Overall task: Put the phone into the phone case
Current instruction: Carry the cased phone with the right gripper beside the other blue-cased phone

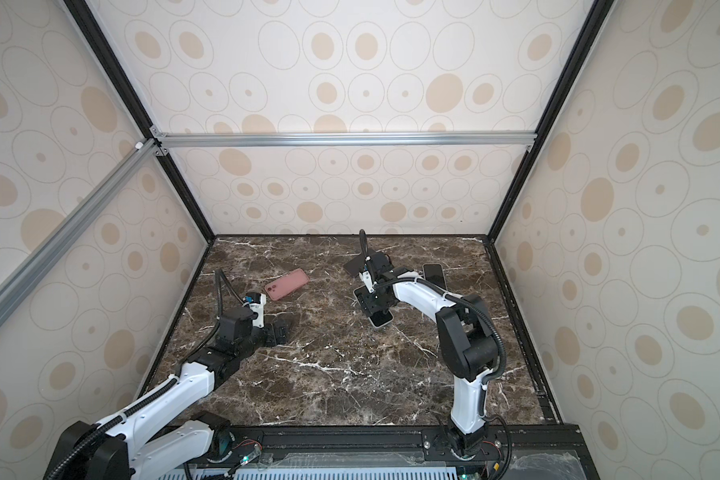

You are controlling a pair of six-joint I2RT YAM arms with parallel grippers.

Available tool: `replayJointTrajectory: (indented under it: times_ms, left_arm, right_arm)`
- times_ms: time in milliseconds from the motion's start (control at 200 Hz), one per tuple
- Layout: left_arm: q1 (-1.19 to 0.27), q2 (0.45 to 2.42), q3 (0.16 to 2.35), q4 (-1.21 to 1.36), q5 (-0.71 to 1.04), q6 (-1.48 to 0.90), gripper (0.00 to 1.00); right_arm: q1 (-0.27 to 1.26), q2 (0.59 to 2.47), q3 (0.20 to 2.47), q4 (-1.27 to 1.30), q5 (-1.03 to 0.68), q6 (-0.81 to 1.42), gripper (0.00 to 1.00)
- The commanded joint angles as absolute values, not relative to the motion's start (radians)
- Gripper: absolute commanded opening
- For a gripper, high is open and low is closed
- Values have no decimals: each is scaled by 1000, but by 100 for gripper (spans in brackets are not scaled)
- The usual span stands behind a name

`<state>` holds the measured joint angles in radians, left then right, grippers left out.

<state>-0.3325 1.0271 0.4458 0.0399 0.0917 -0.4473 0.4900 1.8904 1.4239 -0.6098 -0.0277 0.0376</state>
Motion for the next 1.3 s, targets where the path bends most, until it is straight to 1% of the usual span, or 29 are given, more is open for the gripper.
replayJointTrajectory:
  times_ms: [0,180,315,435,610,625,690,950,1055,1295]
  left_arm:
    - [-327,1030,487,46,100,-422,99]
    - [-326,1029,495,31,88,-419,99]
    - [-327,1025,497,31,82,-420,100]
    - [-326,1026,504,22,79,-419,100]
    - [-326,1032,525,0,41,-423,100]
    - [-327,1032,526,-2,39,-423,100]
    - [-326,1032,531,-5,32,-424,100]
    - [-325,1019,529,-14,3,-429,100]
    - [-324,1018,532,-27,-35,-452,100]
    - [-324,1034,539,-38,-51,-463,100]
  right_arm:
    - [454,1890,1496,-658,37,131,16]
    - [384,1946,1580,-696,23,188,16]
    - [343,2007,1664,-729,43,202,16]
    - [315,2063,1739,-765,98,204,18]
    - [284,2144,1823,-781,108,210,19]
    - [260,2152,1830,-783,108,211,19]
    - [240,2182,1860,-790,106,218,19]
    - [209,2302,1979,-818,103,208,20]
    - [197,2336,2011,-831,96,214,21]
    - [178,2386,2049,-859,77,219,26]
